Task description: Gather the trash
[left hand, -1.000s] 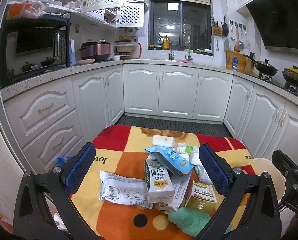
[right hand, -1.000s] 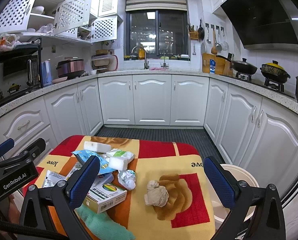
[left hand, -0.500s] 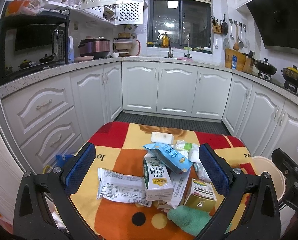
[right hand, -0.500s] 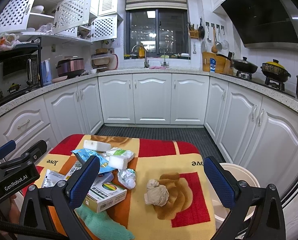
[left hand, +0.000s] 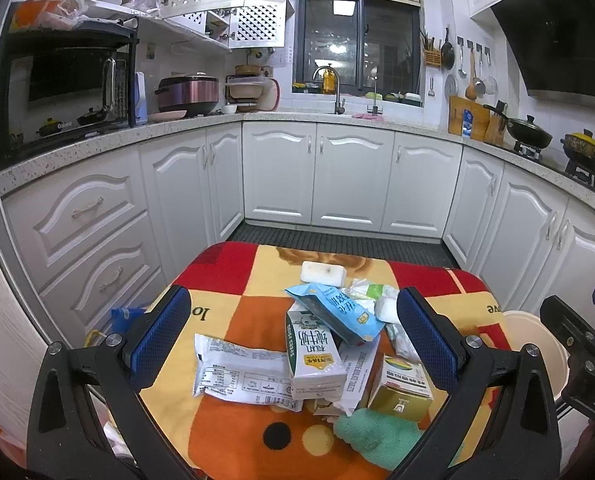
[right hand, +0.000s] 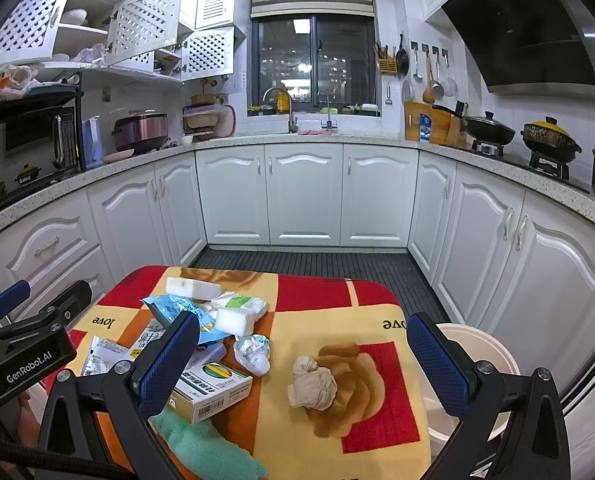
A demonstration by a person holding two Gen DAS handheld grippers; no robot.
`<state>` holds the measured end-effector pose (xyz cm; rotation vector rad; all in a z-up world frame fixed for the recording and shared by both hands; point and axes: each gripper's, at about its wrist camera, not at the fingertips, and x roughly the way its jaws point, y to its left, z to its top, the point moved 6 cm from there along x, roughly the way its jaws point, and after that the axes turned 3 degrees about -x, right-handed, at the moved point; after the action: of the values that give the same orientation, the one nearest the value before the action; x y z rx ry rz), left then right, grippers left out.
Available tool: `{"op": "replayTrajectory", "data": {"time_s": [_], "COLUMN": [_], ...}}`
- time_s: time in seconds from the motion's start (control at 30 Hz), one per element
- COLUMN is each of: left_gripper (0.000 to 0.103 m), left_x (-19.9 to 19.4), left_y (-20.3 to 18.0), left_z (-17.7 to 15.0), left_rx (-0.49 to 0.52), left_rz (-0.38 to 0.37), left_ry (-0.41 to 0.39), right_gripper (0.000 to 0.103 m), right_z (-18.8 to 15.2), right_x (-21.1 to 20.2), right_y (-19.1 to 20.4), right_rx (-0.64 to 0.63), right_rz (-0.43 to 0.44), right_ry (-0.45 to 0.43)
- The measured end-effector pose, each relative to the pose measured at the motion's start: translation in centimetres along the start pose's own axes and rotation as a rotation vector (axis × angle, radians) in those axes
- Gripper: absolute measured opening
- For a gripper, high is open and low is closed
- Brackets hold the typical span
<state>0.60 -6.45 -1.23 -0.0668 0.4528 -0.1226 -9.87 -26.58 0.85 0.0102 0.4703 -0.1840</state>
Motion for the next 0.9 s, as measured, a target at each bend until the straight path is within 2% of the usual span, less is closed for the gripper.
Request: {"op": "replayTrajectory", "data": {"time_s": [0.9], "left_gripper": [0.102], "left_x": [0.39], "left_y": [0.47], "left_z": [-0.60], "left_rx": [-0.005], "left_rz": [-0.003], "left_ry": [0.044], "right_gripper": [0.103], "right_z": [-0.39], "right_x": [0.64], "right_y": [0.03], "right_rx": [-0.013], "right_rz": [0.001], "right_ry": [0.037]}}
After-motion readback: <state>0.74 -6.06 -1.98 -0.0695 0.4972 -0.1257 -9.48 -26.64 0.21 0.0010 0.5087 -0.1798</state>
